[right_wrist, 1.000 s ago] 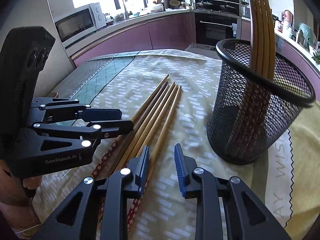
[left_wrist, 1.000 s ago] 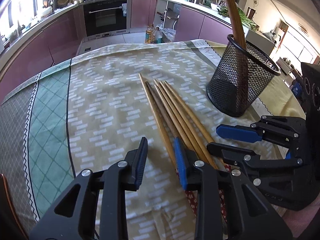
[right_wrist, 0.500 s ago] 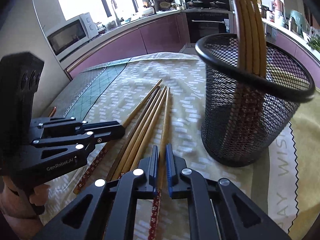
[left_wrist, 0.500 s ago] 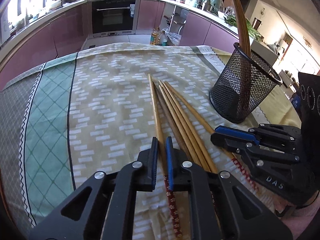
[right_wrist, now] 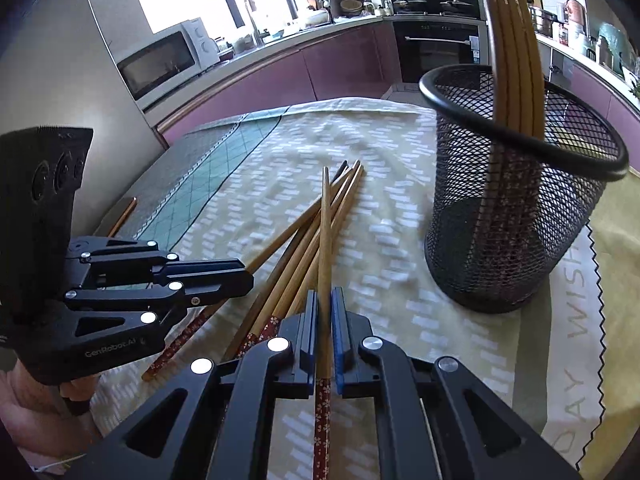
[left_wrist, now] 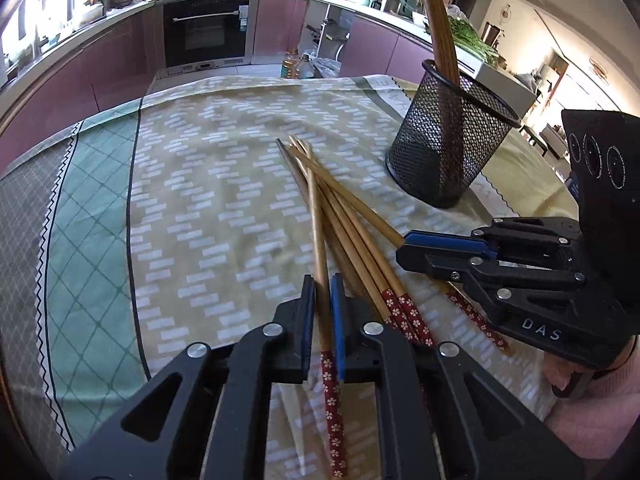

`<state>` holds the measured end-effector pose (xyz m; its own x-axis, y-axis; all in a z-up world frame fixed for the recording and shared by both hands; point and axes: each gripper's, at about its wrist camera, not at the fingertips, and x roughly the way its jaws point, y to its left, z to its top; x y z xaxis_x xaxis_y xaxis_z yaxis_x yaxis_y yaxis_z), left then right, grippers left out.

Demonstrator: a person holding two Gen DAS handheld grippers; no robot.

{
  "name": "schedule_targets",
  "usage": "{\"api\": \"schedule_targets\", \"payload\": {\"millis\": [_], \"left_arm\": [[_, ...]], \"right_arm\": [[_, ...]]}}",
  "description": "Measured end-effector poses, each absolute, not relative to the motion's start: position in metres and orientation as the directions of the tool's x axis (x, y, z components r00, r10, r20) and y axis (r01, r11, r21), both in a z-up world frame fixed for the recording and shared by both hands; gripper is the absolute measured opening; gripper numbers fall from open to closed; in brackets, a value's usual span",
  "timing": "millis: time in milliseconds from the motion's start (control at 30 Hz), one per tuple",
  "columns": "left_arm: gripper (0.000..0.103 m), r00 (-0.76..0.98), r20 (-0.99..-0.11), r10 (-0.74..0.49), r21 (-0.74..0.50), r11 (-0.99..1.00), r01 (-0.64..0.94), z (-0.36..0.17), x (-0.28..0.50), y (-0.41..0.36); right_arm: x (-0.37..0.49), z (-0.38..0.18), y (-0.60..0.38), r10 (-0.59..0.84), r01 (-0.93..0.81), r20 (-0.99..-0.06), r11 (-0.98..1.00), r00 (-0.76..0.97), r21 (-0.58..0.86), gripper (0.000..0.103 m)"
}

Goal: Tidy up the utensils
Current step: 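Grasp a chopstick with the right tool while the left tool grasps another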

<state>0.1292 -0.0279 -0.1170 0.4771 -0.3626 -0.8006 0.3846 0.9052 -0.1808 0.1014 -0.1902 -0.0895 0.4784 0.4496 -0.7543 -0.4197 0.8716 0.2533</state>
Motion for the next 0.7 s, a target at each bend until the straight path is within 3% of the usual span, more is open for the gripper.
{"api": "schedule_targets", "payload": {"millis": [300,533,700], "left_arm": [[0.017,0.441,-0.816,-0.375,-0.182,0.889,0.42,-0.119,0.155,-0.032],[0.008,0.455,-0.814,-0.362,-0.183,0.902,0.39,-0.117,0.165,-0.035],[0.008,0.481,-0.784,-0.392,-0.207,0.896,0.393,-0.104,0.156,-0.031]], "right_arm": [[0.112,-0.091,-0.181,0.427,-0.428,-0.768,0.876,0.478,0.221,0.008],[0.112,-0.088,-0.183,0.443,-0.431,-0.754,0.871,0.485,0.234,0.006],[0.104,-0.073,-0.191,0.471,-0.444,-0.719,0.861,0.511,0.248,0.006]]}}
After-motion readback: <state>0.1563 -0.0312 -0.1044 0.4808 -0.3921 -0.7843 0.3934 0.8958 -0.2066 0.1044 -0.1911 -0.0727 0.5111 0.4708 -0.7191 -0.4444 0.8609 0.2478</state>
